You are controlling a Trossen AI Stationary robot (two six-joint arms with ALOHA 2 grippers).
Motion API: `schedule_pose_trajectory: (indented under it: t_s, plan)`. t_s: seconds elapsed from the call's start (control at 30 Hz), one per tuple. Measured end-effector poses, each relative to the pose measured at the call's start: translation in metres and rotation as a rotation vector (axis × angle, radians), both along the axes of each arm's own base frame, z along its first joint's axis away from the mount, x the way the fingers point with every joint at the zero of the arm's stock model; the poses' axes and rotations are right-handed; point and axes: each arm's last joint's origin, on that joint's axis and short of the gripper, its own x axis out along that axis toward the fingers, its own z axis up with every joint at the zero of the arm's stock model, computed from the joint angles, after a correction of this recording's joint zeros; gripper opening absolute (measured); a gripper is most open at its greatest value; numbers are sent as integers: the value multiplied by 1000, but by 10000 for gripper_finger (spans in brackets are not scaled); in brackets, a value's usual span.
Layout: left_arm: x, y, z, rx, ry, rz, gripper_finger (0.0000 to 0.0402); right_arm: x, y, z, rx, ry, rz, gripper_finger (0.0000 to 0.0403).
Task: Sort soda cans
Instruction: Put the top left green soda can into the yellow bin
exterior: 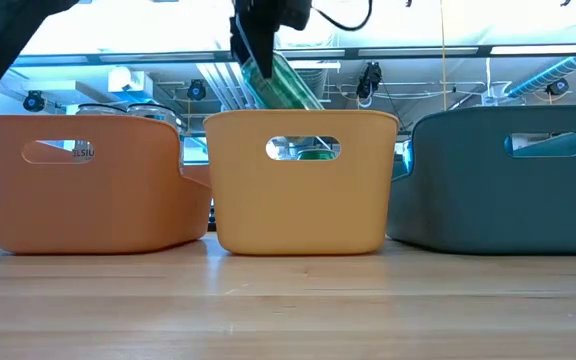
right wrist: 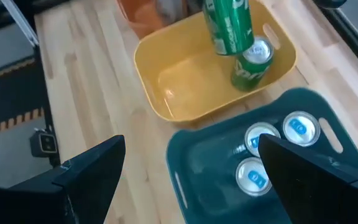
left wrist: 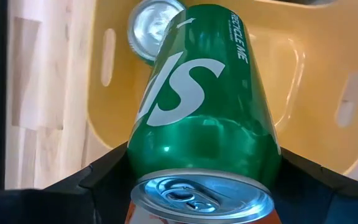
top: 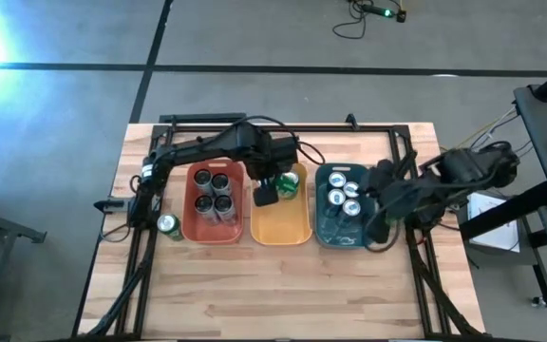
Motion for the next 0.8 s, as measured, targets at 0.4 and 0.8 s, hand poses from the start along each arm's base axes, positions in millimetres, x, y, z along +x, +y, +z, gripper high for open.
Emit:
schedule_pose_trajectory:
  t_s: [0.4, 0.8]
  plan:
    - [1, -30, 2, -113, -16, -214, 286, 11, 9, -13, -54, 76, -10, 364]
    - [27, -20, -49, -76, 130, -228, 286, 2, 1, -6, -90, 46, -28, 364]
